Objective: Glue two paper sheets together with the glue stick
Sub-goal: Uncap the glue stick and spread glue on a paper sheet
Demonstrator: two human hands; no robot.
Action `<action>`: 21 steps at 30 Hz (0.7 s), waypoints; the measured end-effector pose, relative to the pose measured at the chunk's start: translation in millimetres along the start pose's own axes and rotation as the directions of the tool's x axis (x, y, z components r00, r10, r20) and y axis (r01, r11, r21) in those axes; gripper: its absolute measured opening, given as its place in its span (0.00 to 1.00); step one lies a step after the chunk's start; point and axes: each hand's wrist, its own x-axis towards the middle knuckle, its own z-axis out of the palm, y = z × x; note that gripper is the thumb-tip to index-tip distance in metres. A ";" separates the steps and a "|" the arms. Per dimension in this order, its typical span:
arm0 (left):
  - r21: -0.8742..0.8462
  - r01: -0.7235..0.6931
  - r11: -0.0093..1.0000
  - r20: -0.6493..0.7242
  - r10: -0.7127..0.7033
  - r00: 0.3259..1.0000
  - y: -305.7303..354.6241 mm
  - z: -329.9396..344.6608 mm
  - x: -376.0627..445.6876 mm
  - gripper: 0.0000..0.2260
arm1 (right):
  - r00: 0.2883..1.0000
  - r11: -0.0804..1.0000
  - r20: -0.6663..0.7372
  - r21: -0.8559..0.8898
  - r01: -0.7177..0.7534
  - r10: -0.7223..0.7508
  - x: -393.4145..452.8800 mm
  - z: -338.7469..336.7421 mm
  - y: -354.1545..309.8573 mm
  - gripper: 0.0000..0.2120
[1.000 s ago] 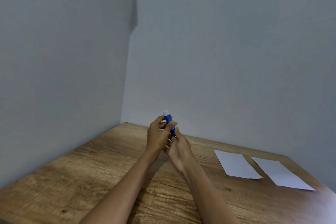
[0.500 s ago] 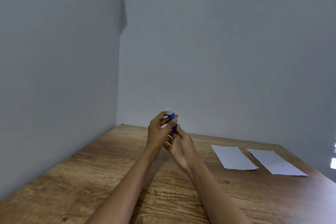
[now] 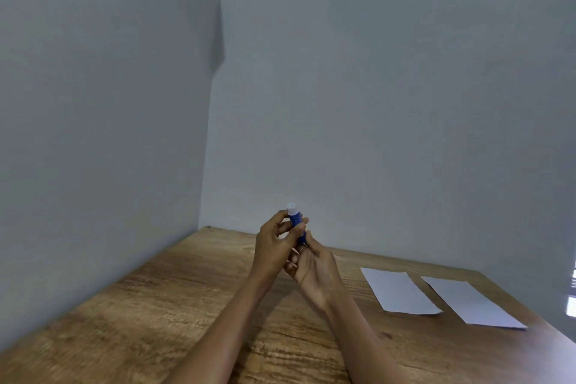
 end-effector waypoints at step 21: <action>-0.086 0.034 0.996 -0.058 -0.039 0.998 6.3 -6.9 1.1 0.04 | 0.997 0.981 -0.045 -0.186 0.053 -0.062 -1.4 9.6 3.7 0.16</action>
